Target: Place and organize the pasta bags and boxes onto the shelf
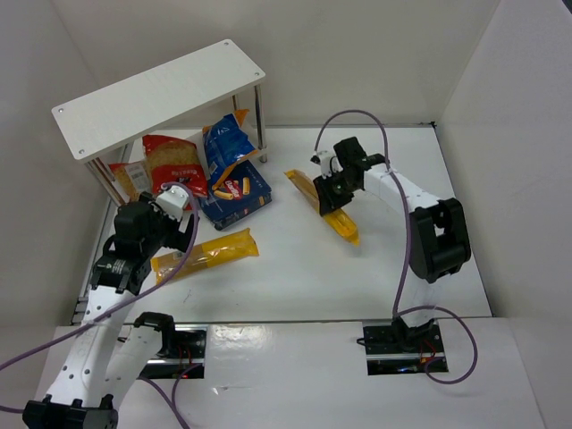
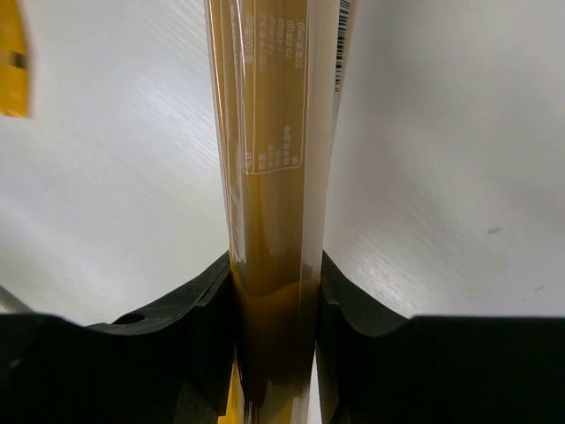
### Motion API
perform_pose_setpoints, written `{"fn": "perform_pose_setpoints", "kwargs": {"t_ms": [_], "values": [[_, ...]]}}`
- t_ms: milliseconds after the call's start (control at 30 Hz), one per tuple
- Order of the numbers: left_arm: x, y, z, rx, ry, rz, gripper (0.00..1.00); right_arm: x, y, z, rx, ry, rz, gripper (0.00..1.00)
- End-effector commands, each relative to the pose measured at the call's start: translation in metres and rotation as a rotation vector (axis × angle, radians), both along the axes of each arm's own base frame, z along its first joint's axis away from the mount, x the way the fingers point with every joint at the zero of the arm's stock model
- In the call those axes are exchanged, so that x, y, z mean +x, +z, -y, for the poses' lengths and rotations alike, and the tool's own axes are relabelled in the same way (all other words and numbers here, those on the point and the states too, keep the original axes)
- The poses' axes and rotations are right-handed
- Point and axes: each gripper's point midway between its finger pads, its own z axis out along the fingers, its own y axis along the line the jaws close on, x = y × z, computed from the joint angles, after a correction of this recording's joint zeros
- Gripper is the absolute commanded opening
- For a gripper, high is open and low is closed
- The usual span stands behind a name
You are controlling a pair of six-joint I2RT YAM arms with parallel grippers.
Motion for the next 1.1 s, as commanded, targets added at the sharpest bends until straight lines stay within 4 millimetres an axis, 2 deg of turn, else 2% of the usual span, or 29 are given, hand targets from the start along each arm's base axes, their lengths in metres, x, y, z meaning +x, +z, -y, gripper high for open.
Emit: {"fn": "perform_pose_setpoints", "kwargs": {"t_ms": [0,33,67,100,133,200,267,300,333,400,433,500,533,567,600,633,800,933,1033,1067], "values": [[0.004,0.016,0.008,-0.024,-0.044,0.028,1.00,0.007,0.094,-0.038,0.183,0.165,0.206,0.00],[0.006,0.021,0.011,-0.025,-0.065,0.034,1.00,0.010,0.100,-0.040,0.188,0.167,0.223,0.00],[0.005,0.015,0.014,-0.030,-0.077,0.009,1.00,0.007,0.104,-0.048,0.197,0.204,0.236,0.00],[0.006,0.019,0.018,-0.042,-0.100,0.011,1.00,0.008,0.111,-0.048,0.192,0.221,0.252,0.00],[0.004,0.017,0.021,-0.032,-0.127,0.004,1.00,0.006,0.113,-0.056,0.202,0.252,0.256,0.00],[0.002,0.017,0.038,-0.041,-0.235,-0.020,1.00,0.001,0.125,-0.070,0.225,0.326,0.275,0.00],[0.000,0.013,0.051,-0.023,-0.336,-0.050,1.00,-0.007,0.128,-0.077,0.219,0.374,0.259,0.00],[-0.003,0.021,0.064,-0.034,-0.416,-0.038,1.00,-0.013,0.134,-0.089,0.229,0.444,0.280,0.00],[-0.005,0.018,0.067,-0.006,-0.471,-0.054,1.00,-0.021,0.136,-0.091,0.220,0.472,0.267,0.00],[-0.007,0.029,0.076,0.011,-0.549,-0.032,1.00,-0.033,0.138,-0.108,0.231,0.548,0.262,0.00],[-0.013,0.026,0.085,0.003,-0.620,-0.055,1.00,-0.038,0.141,-0.111,0.234,0.599,0.277,0.00],[-0.017,0.030,0.092,0.057,-0.716,-0.030,1.00,-0.050,0.137,-0.117,0.238,0.668,0.231,0.00],[-0.020,0.034,0.095,0.061,-0.756,-0.030,1.00,-0.065,0.138,-0.120,0.243,0.735,0.217,0.00],[-0.018,0.039,0.096,0.095,-0.788,0.004,1.00,-0.067,0.138,-0.122,0.235,0.766,0.216,0.00],[-0.021,0.033,0.097,0.100,-0.812,-0.014,1.00,-0.077,0.134,-0.127,0.242,0.837,0.214,0.00],[-0.021,0.041,0.100,0.110,-0.845,0.019,1.00,-0.084,0.135,-0.126,0.234,0.868,0.203,0.00],[-0.029,0.039,0.114,0.135,-1.012,0.061,1.00,-0.108,0.141,-0.133,0.254,1.011,0.208,0.00],[-0.030,0.038,0.120,0.156,-1.063,0.072,1.00,-0.115,0.144,-0.137,0.280,1.063,0.190,0.00],[-0.027,0.034,0.124,0.167,-1.081,0.066,1.00,-0.116,0.146,-0.139,0.273,1.071,0.204,0.00],[-0.027,0.038,0.126,0.170,-1.089,0.077,1.00,-0.114,0.144,-0.141,0.273,1.064,0.194,0.00]]}}
